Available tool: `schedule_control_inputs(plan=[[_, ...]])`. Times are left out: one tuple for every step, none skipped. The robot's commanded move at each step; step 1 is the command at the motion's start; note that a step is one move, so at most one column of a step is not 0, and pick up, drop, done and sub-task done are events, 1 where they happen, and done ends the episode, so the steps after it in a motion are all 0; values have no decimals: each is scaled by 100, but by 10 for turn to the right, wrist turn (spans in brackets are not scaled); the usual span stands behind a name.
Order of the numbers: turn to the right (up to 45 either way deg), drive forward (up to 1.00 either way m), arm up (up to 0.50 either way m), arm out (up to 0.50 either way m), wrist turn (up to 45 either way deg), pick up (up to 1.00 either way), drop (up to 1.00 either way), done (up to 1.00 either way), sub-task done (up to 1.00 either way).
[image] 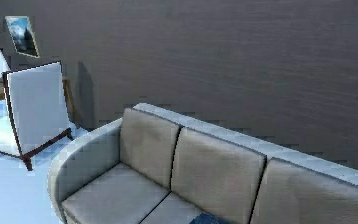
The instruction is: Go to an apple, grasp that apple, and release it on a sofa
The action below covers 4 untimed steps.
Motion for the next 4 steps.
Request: schedule_control_inputs(plan=[[-450,0,0,0,0,0,0,0,0],[-450,0,0,0,0,0,0,0,0],[0,0,0,48,0,0,0,0,0],[0,0,0,0,450,0,0,0,0]])
